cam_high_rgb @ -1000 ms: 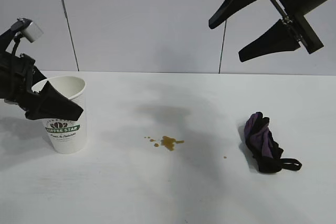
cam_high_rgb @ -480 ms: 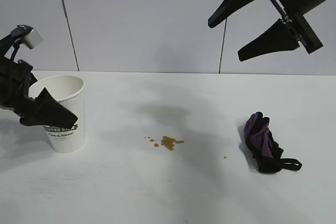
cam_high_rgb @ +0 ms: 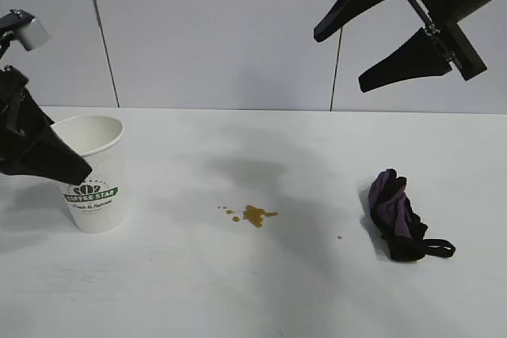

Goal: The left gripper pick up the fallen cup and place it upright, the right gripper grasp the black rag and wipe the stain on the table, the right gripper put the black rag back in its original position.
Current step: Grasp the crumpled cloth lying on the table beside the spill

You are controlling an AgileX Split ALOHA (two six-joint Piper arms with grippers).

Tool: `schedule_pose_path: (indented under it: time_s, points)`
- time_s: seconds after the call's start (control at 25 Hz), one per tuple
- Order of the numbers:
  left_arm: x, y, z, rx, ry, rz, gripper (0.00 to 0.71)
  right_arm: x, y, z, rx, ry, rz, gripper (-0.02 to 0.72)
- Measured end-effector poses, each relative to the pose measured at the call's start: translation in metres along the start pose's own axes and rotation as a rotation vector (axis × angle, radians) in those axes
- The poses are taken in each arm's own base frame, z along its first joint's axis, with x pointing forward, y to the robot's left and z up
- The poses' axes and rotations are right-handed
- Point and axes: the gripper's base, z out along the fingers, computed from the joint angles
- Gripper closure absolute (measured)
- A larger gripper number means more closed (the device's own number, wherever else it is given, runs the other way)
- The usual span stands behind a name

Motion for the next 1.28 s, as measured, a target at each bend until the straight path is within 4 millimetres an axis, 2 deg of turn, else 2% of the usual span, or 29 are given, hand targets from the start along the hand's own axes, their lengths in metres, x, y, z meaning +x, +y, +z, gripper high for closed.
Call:
schedule_pose_path:
  time_s: [0.28,0.44,0.56,0.72,1.0,1.16,1.28]
  points:
    - [0.002,-0.004,-0.017,-0.039,0.096,-0.056,0.016,0.0,0.0,0.0,0.0,0.0,0.0,0.231]
    - [-0.008,-0.012,-0.038,-0.071,0.076,-0.09,0.016,0.0,0.0,0.0,-0.001,0.0,0.001,0.231]
    - [-0.021,-0.025,-0.066,-0.109,0.018,-0.104,0.016,0.0,0.0,0.0,-0.001,-0.001,0.001,0.231]
    - [-0.039,-0.049,-0.114,-0.199,-0.101,-0.124,0.016,0.0,0.0,0.0,-0.001,-0.001,0.001,0.231]
    - [-0.061,-0.103,-0.197,-0.312,-0.361,-0.276,0.016,0.0,0.0,0.0,-0.001,-0.001,-0.001,0.231]
    - [-0.061,-0.137,-0.239,-0.398,-0.477,-0.272,0.016,0.0,0.0,0.0,-0.002,0.0,-0.001,0.231]
    - [-0.05,-0.161,-0.263,-0.497,-0.506,-0.237,0.016,0.0,0.0,0.0,-0.002,0.0,-0.002,0.231]
